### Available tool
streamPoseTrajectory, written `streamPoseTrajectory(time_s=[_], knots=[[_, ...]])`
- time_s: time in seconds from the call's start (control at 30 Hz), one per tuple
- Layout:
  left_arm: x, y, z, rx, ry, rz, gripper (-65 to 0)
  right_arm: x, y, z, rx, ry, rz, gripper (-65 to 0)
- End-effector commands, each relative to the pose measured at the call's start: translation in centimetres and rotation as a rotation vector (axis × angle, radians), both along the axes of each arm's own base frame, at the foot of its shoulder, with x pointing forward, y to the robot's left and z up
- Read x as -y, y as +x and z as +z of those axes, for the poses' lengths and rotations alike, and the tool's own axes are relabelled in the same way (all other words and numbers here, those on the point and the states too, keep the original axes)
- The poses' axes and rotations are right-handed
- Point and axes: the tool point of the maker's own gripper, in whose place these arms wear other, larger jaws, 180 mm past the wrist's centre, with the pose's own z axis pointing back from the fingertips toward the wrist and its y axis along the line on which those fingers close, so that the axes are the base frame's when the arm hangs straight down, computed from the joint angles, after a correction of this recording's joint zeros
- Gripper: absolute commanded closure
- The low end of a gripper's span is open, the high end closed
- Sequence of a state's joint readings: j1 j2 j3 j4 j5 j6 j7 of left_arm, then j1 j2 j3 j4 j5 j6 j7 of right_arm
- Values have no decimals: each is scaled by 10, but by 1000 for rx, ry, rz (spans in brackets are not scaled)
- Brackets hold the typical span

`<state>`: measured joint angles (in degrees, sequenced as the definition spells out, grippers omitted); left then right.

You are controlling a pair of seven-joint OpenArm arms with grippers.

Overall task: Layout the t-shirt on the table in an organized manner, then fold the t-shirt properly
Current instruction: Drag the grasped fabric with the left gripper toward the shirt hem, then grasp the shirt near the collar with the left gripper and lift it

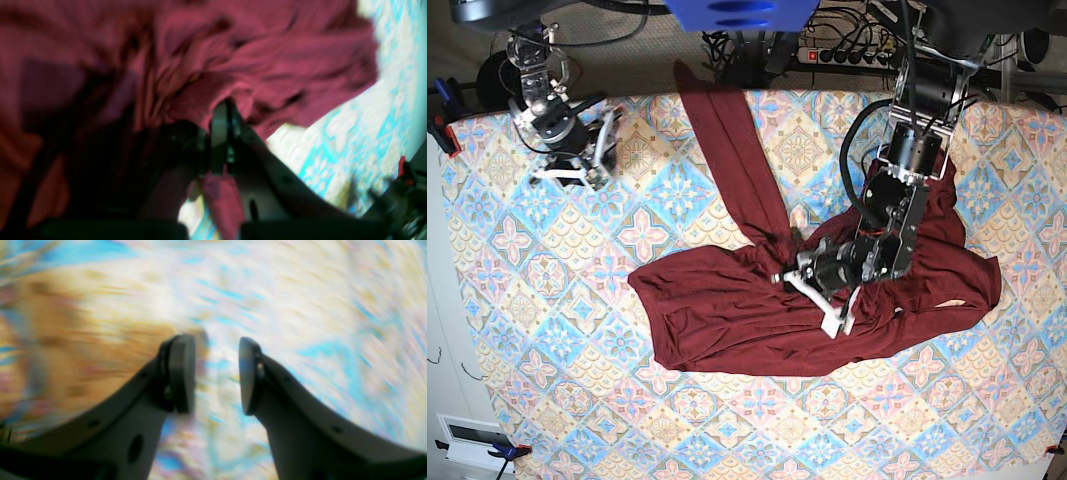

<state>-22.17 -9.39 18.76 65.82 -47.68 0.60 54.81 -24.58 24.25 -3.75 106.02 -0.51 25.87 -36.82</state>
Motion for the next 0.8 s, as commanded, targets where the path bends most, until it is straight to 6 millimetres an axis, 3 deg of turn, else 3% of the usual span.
streamPoseTrajectory(time_s=[0.0,0.13,0.23,0.43,0.53,0.63,0.77], knots=[[2,21,27,80,-27,12,0,-7,7,10,36,7,35,-207],[-13,43,42,167,28,49,0,-30,9,12,39,13,123,-207],[-27,58,44,223,114,70,0,-64,11,14,47,43,218,-207],[-49,79,55,369,248,113,0,-99,-3,7,12,41,390,-207],[-70,89,55,406,286,181,0,-111,-2,8,17,42,441,-207],[-85,90,49,394,292,227,0,-120,-3,9,19,47,472,-207],[-89,81,37,374,300,231,0,-129,-4,9,20,52,502,-207]])
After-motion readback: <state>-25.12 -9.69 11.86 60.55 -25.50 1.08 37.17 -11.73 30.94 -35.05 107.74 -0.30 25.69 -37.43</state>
